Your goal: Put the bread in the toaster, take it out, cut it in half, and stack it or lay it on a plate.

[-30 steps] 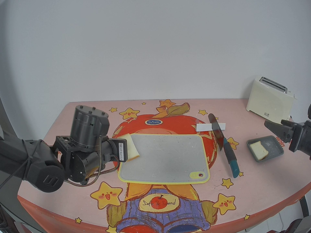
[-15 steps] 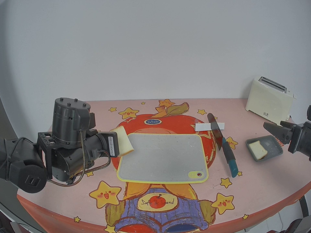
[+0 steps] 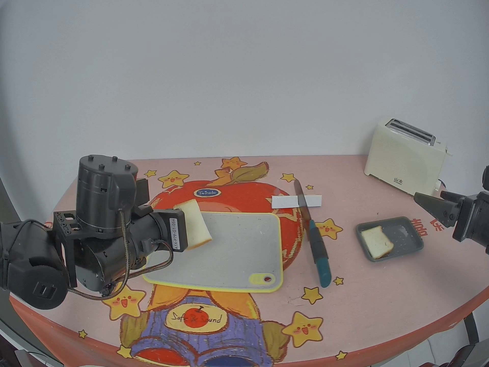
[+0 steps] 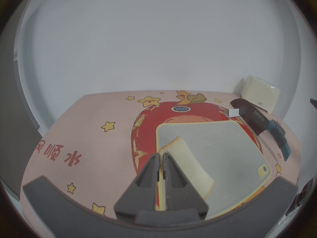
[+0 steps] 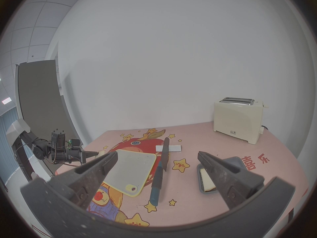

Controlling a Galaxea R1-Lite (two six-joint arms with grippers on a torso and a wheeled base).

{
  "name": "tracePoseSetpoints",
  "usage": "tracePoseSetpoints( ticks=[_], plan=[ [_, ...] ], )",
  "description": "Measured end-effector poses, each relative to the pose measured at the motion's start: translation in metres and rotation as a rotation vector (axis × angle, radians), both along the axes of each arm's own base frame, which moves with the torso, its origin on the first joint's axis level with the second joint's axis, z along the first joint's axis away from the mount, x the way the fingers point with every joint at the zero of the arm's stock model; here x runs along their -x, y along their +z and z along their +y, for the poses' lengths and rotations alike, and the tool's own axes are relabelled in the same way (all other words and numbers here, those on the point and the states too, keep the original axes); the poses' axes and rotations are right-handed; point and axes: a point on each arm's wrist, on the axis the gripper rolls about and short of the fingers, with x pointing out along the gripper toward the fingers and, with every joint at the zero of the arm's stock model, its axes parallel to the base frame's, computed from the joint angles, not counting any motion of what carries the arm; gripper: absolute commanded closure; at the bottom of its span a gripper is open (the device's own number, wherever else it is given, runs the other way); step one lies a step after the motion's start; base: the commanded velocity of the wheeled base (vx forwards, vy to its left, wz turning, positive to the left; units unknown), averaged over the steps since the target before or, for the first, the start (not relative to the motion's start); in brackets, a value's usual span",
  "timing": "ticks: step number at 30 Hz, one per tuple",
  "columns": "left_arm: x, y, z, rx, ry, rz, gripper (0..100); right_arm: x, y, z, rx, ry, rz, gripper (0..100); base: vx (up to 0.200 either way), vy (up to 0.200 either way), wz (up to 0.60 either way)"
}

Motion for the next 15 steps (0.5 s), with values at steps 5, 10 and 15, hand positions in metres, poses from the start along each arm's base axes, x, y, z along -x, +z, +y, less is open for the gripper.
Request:
tracePoseSetpoints(
  ticks=[5, 10, 15],
  plan=[
    [0.0019, 0.0039, -0.0004, 0.007, -0.015, -0.011, 100, -0.0001, 0.0001, -0.0002, 0.0, -0.001, -0.001, 0, 0.0, -0.2, 0.0],
    [0.0057, 0.0077, -0.0017, 0.032, -0.075, -0.004, 100, -0.0003, 0.0002, -0.0005, -0.001, -0.004, -0.002, 0, 0.0, -0.2, 0.0],
    [0.0067, 0.0102, -0.0019, 0.036, -0.083, -0.011, 100, -0.0008, 0.0007, -0.0016, -0.001, -0.012, -0.005, 0, 0.0, -0.2, 0.0]
  ],
)
